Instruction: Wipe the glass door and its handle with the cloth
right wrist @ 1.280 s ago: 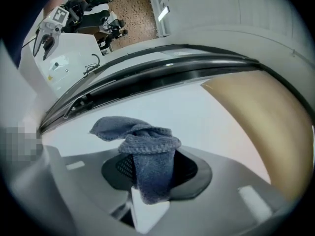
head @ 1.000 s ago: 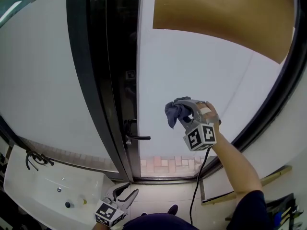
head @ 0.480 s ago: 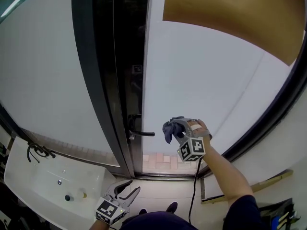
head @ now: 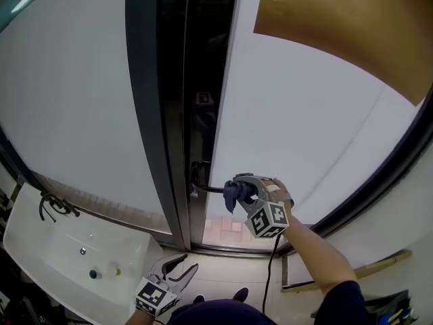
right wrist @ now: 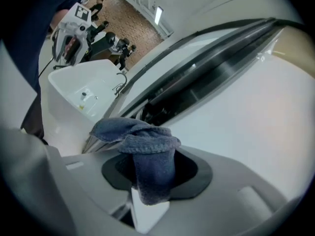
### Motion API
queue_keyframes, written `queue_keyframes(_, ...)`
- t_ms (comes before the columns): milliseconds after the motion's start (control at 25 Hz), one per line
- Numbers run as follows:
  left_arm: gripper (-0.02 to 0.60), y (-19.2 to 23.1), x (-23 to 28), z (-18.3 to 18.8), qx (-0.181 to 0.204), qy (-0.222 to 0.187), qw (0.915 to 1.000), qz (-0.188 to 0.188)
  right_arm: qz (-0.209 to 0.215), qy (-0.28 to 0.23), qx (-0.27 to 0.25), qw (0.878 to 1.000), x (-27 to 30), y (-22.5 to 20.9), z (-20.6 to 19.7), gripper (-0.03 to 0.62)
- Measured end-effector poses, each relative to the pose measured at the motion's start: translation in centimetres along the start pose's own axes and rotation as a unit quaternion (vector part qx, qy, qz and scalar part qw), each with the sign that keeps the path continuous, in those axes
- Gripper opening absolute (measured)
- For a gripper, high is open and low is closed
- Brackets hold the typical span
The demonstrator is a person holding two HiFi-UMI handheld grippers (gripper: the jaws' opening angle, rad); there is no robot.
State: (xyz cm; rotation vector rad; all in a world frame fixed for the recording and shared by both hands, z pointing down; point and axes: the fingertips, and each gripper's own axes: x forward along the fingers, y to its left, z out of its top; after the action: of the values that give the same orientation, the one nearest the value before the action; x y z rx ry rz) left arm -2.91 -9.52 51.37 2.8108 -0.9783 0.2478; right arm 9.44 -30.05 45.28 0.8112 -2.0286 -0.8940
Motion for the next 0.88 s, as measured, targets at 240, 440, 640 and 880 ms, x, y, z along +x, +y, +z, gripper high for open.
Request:
queue_keyframes(240,0.144,0.6,-0.7,-0.4,-0.004,-0.004,0.9999,0.009,-0.002,-0.079,0.019,0.997,1.4,-2.4,9.7,0.149)
queue_keyframes(440,0.144,1.0,-1.3,-0.4,-0.010,-0.010,0.9997,0.019,0.016,-0.066,0.013,0.998,5.7,-1.5,12.3,0.149)
queue_keyframes(640,0.144,1.7,-2.5,-0.7,-0.019,-0.012,0.9992,0.031,0.021,-0.029,-0.004,0.999,9.4,1.1,11.2,0.149)
queue_keyframes(880,0.144,2.4,-2.6,-1.8,-0.022,-0.004,0.9991,0.036,0.046,-0.027,0.046,0.998,10.3,2.0,10.3,0.143)
